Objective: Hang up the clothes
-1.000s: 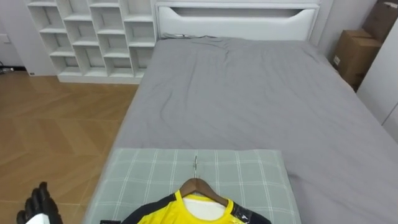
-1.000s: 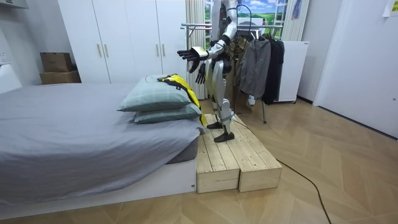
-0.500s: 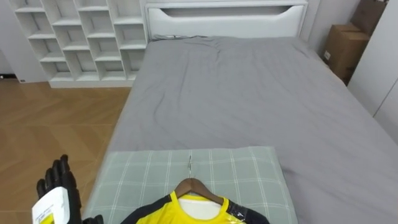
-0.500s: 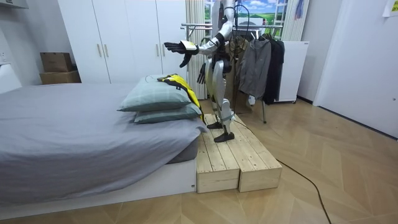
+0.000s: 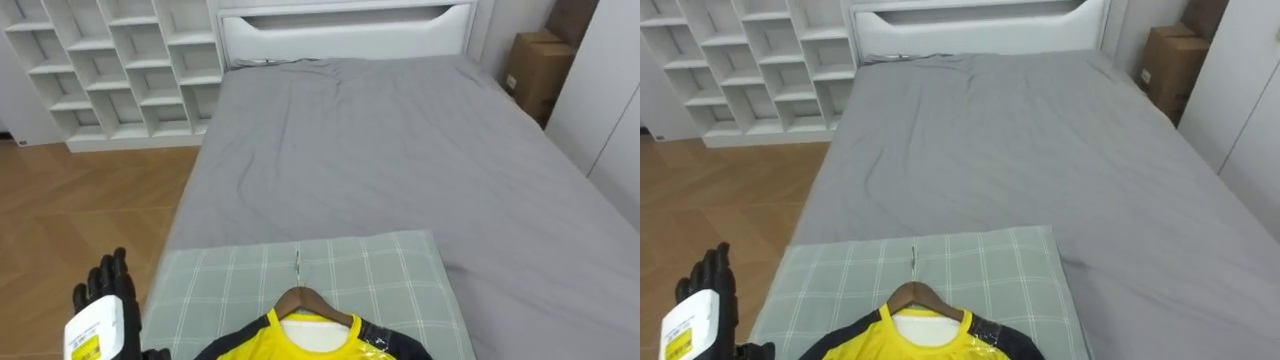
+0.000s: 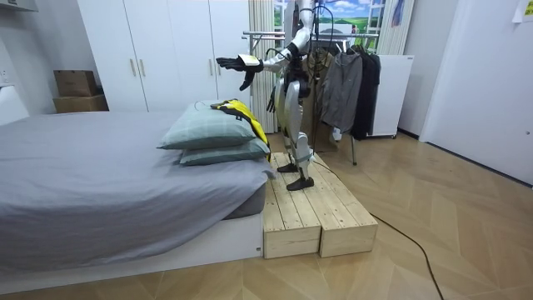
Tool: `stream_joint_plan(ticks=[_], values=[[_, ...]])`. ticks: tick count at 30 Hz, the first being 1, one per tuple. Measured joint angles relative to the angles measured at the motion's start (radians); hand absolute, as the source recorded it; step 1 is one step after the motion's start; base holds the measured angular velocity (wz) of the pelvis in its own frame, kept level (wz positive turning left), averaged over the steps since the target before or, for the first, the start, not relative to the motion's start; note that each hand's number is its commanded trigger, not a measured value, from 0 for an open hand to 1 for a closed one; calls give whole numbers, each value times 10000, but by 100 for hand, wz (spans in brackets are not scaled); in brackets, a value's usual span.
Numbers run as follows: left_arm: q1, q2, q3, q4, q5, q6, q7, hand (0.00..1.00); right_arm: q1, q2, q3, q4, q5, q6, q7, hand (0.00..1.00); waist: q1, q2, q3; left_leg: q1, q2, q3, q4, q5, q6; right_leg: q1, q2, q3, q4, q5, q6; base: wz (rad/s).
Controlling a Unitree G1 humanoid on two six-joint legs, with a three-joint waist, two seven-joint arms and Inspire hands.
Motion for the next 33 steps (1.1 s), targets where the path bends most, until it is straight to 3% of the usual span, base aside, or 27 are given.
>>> stream_joint_plan(ticks=[7,11,18,29,33], values=[[-69,1,-46,3,601,447,-330,0,20,-12,5,92,-27,158,-132,0,-107,-55,-21,-3,5,68,3,0,0,-59,0,75,8,0,0,-3],[-227,4,-384,58,1144,761,-648,0,37,-160,95,130,-279,257,-116,0,-238,-111,7,-12,4,70,3,-1,0,-72,0,89,12,0,0,0],[-373,-26,-1098,675,1315,1156,-1295,0,87,-237,298,526,-1648,907,-95,0,-276,-124,18,123,65,240,-86,-6,-9,-79,53,272,35,11,-17,-8],[-380,-184,-1291,1061,1429,1489,-2043,0,202,-199,520,400,-3033,1491,-33,0,-516,-220,58,95,168,496,-75,-17,-30,-242,98,370,137,44,-72,-5],[-501,-215,-1486,1399,1462,1587,-2093,0,203,-201,554,153,-3202,1514,-76,0,-541,-270,23,-239,184,515,30,-15,-29,-592,98,405,244,51,-89,-3]])
